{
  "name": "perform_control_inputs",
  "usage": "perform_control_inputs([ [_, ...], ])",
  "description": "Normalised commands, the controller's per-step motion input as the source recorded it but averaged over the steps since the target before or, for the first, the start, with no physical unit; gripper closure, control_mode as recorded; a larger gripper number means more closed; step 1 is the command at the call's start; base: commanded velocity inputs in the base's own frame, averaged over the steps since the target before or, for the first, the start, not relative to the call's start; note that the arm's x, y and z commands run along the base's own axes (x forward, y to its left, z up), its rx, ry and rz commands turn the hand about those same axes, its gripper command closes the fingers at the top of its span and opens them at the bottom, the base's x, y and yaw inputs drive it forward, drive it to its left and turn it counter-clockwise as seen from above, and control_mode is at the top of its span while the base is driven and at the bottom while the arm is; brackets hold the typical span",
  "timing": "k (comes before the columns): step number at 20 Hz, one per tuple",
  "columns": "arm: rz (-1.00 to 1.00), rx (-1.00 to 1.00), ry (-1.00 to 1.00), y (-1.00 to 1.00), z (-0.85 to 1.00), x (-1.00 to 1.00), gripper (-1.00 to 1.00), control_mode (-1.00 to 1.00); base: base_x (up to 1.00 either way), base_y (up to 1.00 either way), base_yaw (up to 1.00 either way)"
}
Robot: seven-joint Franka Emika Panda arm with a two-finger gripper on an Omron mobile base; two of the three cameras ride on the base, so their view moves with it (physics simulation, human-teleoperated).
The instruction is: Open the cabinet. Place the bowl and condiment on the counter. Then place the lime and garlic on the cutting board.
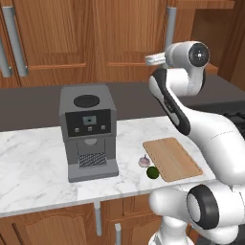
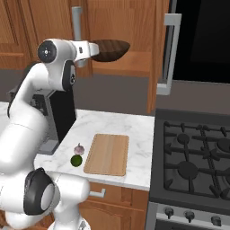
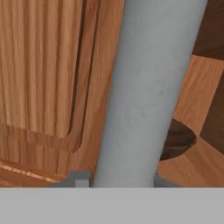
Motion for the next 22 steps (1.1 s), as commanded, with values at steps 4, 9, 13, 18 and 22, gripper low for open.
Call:
perform_control_inputs([
  [4, 0.12, -0.12, -0.01, 0.89, 0.0, -1.0, 1.0, -1.0, 0.0, 0.0, 0.0],
  [9, 0.1, -0.17, -0.01, 1.0, 0.0, -1.0, 1.0, -1.0, 0.0, 0.0, 0.0],
  [13, 0.03, -0.15, 0.01, 1.0, 0.0, -1.0, 1.0, -1.0, 0.0, 0.0, 0.0],
  [18, 0.0, -0.01, 0.1, 0.44, 0.26, -0.85, -1.0, -1.0, 0.0, 0.0, 0.0],
  [22, 0.0, 0.27, 0.04, -0.77, 0.28, -0.98, -1.0, -1.0, 0.0, 0.0, 0.0],
])
